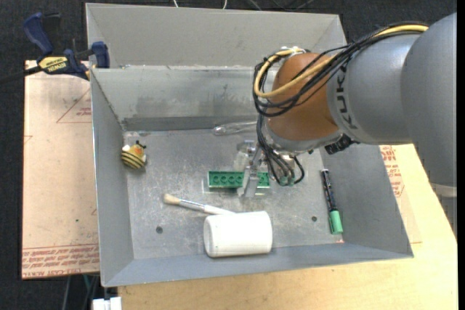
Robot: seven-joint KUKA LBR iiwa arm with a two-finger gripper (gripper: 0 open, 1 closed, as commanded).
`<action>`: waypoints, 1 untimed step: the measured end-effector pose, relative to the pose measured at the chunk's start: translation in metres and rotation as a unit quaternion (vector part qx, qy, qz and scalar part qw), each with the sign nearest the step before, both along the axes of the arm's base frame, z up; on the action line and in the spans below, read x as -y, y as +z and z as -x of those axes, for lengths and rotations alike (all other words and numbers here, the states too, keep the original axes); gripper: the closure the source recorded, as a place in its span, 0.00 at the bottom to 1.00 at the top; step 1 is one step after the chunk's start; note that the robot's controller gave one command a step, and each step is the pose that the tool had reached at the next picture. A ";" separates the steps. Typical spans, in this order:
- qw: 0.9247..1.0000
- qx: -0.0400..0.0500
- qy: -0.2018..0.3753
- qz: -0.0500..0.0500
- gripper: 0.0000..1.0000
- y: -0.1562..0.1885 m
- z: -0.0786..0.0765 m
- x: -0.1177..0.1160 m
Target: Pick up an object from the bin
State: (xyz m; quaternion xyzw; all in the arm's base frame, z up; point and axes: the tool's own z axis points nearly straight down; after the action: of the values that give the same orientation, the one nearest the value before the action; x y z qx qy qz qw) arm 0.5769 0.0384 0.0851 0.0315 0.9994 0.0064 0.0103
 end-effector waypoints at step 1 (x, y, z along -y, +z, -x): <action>1.000 -0.002 0.000 0.000 1.00 0.057 0.001 0.000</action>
Offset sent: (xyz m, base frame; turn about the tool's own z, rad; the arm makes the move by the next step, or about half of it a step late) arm -0.0023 0.0000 0.0795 0.0003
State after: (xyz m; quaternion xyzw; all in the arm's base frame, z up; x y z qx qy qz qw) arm 0.5758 0.0386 0.1417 0.0317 0.9994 0.0064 0.0083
